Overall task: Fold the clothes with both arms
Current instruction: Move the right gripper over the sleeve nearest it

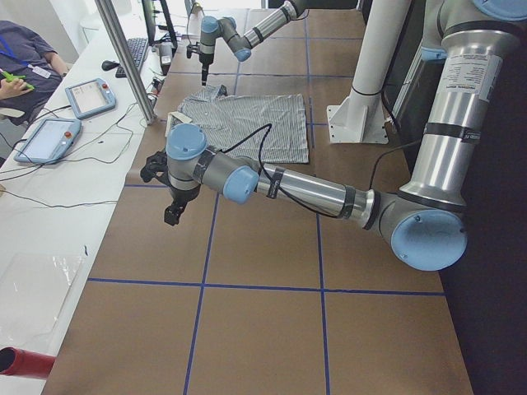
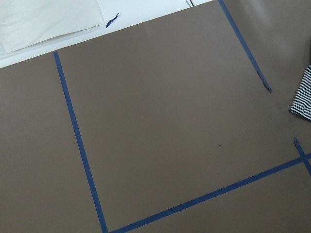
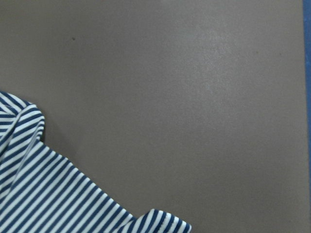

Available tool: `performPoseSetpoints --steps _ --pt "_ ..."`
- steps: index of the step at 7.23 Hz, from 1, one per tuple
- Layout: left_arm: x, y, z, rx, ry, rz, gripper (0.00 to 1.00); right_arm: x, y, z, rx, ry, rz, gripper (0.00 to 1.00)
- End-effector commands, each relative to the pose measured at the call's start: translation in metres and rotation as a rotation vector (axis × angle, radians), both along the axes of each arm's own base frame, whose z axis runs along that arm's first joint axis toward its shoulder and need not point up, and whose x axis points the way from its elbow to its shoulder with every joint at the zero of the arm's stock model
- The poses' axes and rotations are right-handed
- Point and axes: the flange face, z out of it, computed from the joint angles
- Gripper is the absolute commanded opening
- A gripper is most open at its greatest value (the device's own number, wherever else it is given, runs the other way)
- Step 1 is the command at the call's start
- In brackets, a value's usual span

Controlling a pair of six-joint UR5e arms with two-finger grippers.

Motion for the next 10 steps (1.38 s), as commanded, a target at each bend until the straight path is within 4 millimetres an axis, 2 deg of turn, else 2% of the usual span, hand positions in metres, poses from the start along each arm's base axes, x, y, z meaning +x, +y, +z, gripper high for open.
performPoseSetpoints --steps 1,2,5,6,7,8,9,10 --pt "0.000 -0.001 -0.003 0.003 0.001 -0.001 1.00 -0.004 -0.002 0.002 -0.001 0.008 -0.009 0.99" --pt "0.000 -0.001 -0.003 0.003 0.001 -0.001 1.00 -0.004 -0.002 0.008 -0.010 0.014 -0.009 0.96" --pt "0.000 -0.001 -0.003 0.003 0.001 -0.001 1.00 -0.009 -0.002 0.005 -0.011 0.013 -0.015 0.92" --pt "0.000 -0.001 -0.003 0.003 0.001 -0.001 1.00 -0.018 -0.003 -0.004 -0.007 0.011 -0.022 0.92" --pt "0.000 -0.001 -0.003 0.003 0.001 -0.001 1.00 -0.020 -0.003 -0.002 -0.013 0.015 -0.024 0.86" --pt "0.000 -0.001 -0.003 0.003 0.001 -0.001 1.00 -0.020 -0.003 0.000 -0.016 0.017 -0.024 0.65" --pt "0.000 -0.002 -0.004 0.003 0.002 0.000 1.00 -0.020 -0.003 0.001 -0.017 0.017 -0.025 0.39" --pt "0.000 -0.002 -0.005 0.005 0.002 0.000 1.00 -0.020 -0.003 0.001 -0.016 0.017 -0.028 0.21"
